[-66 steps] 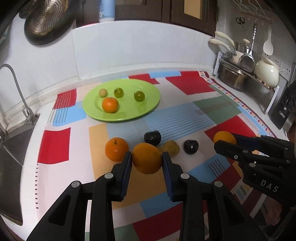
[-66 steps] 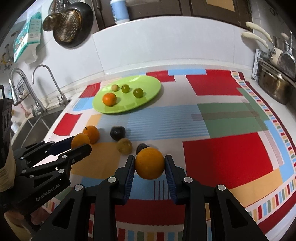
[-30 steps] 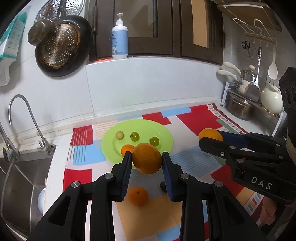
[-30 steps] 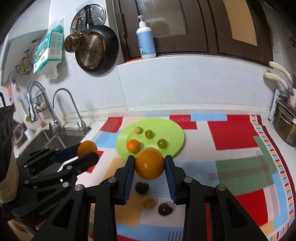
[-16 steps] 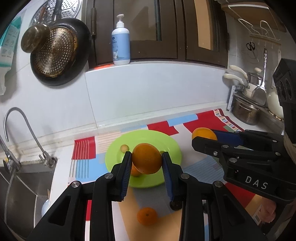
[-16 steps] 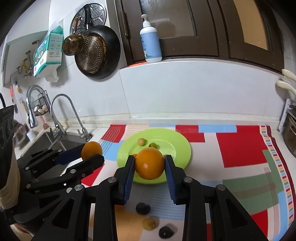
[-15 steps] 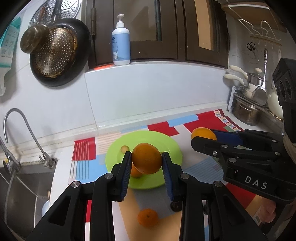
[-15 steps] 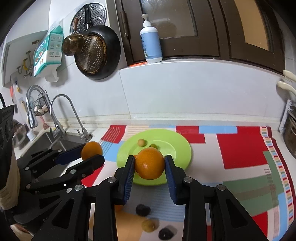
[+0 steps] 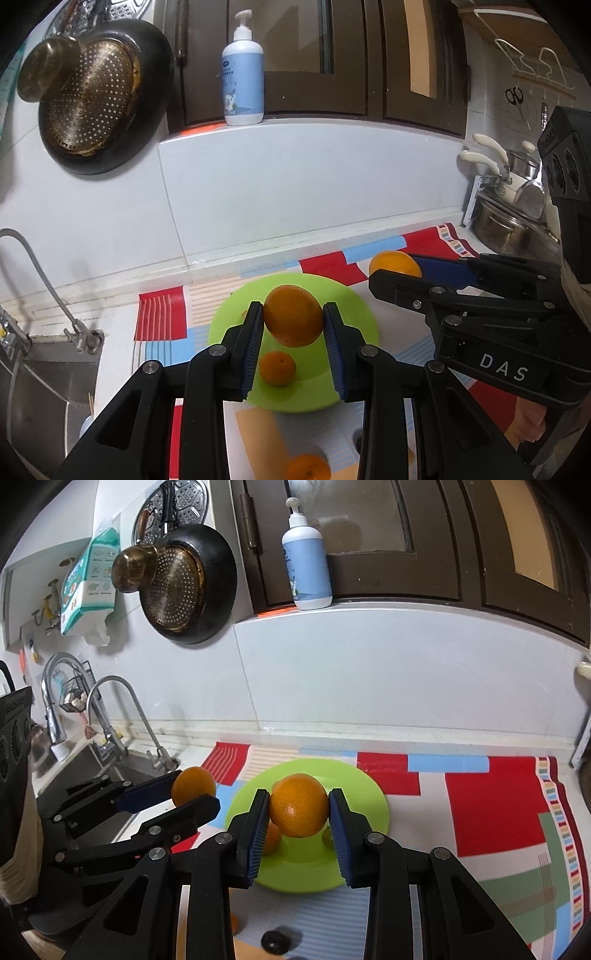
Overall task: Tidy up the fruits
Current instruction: 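Carry both held oranges over the green plate with both tools, then lower both oranges onto the plate and open both tools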
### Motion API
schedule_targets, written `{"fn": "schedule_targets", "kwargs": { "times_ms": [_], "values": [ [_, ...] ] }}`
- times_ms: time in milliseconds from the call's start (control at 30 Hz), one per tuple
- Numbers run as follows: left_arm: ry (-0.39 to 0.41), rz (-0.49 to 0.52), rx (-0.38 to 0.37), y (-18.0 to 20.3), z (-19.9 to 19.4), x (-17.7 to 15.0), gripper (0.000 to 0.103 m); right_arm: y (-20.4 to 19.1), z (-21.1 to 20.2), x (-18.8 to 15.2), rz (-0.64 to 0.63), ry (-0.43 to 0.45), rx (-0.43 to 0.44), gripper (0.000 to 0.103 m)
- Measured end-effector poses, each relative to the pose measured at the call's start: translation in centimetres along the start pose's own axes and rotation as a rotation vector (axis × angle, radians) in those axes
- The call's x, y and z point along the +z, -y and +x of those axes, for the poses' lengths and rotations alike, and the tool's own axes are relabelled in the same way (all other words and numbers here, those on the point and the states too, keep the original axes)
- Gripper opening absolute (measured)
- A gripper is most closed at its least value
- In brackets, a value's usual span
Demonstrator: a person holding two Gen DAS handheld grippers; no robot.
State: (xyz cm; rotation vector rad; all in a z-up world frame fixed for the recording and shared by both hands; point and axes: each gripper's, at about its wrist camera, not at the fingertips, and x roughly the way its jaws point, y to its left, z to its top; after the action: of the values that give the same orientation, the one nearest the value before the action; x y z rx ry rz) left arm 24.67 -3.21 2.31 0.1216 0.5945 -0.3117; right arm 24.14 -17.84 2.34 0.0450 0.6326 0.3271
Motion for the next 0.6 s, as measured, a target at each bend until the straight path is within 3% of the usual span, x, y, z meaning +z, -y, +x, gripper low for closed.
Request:
{"fn": "schedule_targets", "kwargs": {
  "times_ms": [600],
  "values": [
    [-0.057,0.008,-0.030,-1.9,7.2,1.0,0.033,2.4,6.8,1.6,0.004,-0.059,-0.013,0.034]
  ]
}}
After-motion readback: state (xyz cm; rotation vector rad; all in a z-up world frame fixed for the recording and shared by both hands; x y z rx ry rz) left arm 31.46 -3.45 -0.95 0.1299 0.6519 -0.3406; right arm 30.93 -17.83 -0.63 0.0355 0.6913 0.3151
